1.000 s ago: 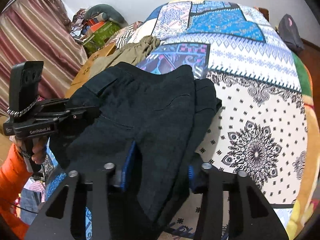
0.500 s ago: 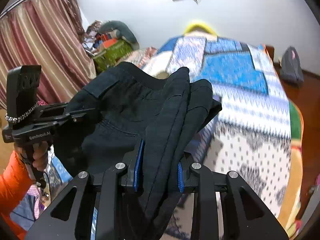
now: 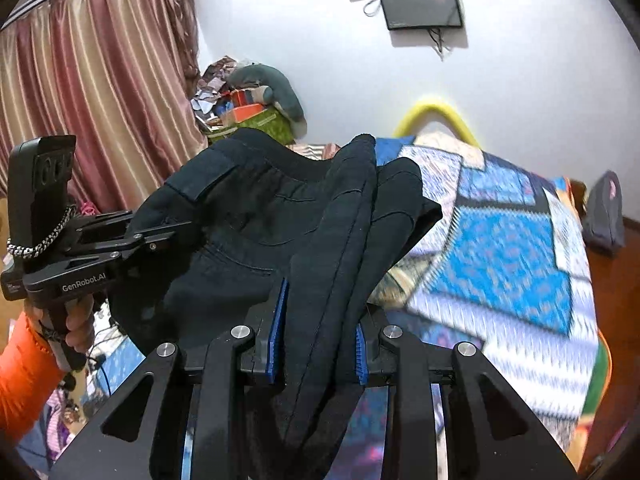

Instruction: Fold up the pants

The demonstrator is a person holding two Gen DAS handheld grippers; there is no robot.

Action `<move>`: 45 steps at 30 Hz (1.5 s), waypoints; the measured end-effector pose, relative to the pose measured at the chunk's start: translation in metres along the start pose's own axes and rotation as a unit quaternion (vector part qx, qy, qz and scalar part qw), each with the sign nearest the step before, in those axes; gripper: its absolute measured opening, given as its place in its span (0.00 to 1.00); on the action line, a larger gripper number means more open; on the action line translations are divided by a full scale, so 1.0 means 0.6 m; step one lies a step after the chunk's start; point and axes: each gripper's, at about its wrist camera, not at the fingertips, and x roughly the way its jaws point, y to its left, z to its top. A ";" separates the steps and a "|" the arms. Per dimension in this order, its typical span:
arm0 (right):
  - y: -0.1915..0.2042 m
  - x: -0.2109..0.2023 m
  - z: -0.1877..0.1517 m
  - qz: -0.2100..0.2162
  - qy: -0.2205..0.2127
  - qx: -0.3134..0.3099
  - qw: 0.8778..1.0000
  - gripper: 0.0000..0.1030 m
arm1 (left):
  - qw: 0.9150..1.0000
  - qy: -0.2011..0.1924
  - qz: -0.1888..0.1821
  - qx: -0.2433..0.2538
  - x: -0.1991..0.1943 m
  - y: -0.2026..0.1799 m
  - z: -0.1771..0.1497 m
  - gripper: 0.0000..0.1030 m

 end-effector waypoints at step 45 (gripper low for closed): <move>0.021 0.166 0.030 -0.084 0.077 -0.050 0.992 0.40 | 0.982 0.101 0.119 -0.102 0.141 0.278 -0.094 0.51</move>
